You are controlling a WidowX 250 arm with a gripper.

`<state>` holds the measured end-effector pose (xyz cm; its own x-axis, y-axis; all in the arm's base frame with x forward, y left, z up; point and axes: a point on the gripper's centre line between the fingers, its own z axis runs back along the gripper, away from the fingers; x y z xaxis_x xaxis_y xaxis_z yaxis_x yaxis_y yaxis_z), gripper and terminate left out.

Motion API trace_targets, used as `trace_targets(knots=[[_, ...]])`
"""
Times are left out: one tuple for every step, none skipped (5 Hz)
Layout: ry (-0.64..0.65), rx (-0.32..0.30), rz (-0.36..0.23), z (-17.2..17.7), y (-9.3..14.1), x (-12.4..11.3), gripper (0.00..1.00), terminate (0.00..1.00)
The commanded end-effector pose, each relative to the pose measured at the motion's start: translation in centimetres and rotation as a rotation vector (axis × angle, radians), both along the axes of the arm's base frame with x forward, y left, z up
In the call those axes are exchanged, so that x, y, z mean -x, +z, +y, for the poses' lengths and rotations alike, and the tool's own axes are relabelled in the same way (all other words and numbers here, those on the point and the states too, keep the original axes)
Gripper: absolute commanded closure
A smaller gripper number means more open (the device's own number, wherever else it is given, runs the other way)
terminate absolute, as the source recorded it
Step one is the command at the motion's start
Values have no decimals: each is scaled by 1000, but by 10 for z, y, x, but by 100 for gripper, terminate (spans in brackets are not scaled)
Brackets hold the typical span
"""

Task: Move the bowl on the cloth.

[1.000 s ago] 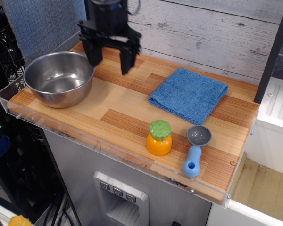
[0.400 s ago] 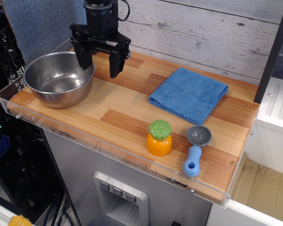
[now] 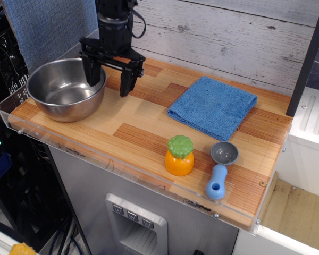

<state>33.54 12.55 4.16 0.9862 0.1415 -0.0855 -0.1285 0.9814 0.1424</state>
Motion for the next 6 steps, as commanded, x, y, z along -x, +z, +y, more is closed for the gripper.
trace_targets(knots=[[32, -12, 15, 7, -7, -9, 100, 0], [45, -9, 23, 6, -9, -9, 100, 0], [64, -4, 23, 5, -7, -7, 100, 0], [94, 3, 9, 6, 1, 0, 100, 0], [155, 46, -6, 15, 17, 13, 100, 0], [277, 77, -23, 29, 38, 27, 100, 0]])
